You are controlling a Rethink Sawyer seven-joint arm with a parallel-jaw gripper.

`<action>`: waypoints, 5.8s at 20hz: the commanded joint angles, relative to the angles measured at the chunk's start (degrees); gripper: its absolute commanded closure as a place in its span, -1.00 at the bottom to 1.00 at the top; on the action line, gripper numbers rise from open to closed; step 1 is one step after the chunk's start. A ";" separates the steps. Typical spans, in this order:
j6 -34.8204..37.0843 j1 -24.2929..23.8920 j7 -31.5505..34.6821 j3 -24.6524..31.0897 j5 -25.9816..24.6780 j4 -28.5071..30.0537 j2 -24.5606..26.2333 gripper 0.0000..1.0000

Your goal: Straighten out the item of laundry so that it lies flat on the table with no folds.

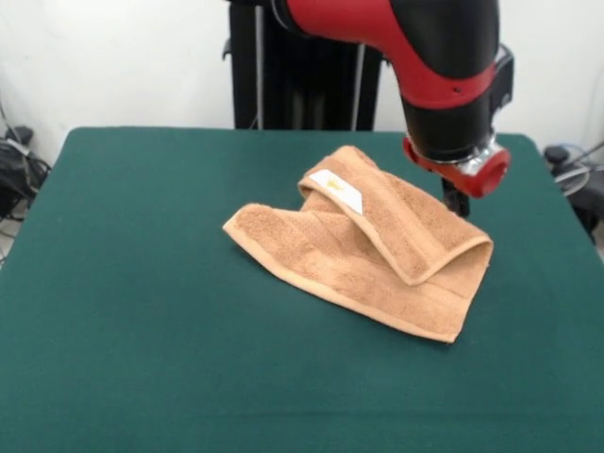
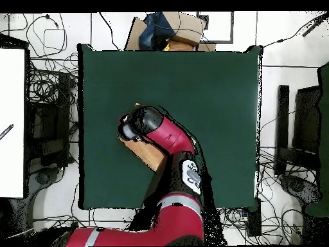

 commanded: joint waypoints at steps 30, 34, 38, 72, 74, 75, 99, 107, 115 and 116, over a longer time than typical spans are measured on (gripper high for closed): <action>-14.30 5.90 13.25 -10.81 -4.16 -4.27 16.30 1.00; -18.25 6.59 13.42 -11.73 -4.36 -5.77 19.61 1.00; -21.79 5.73 12.58 -10.54 -3.86 -4.92 20.38 1.00; -25.42 -2.53 7.33 -4.17 -6.67 0.21 14.95 1.00; -26.99 -2.45 8.16 -3.47 -6.31 0.28 15.58 1.00; -27.06 -2.09 8.71 -3.58 -5.97 -0.09 16.03 1.00; -13.75 -5.84 8.09 0.67 -3.92 3.68 6.43 1.00; -10.87 -5.16 8.64 0.24 -3.51 1.58 6.74 1.00; -17.92 -4.58 10.27 2.05 -2.57 0.18 11.29 1.00; -19.19 -4.37 10.37 1.96 -2.80 0.00 11.98 1.00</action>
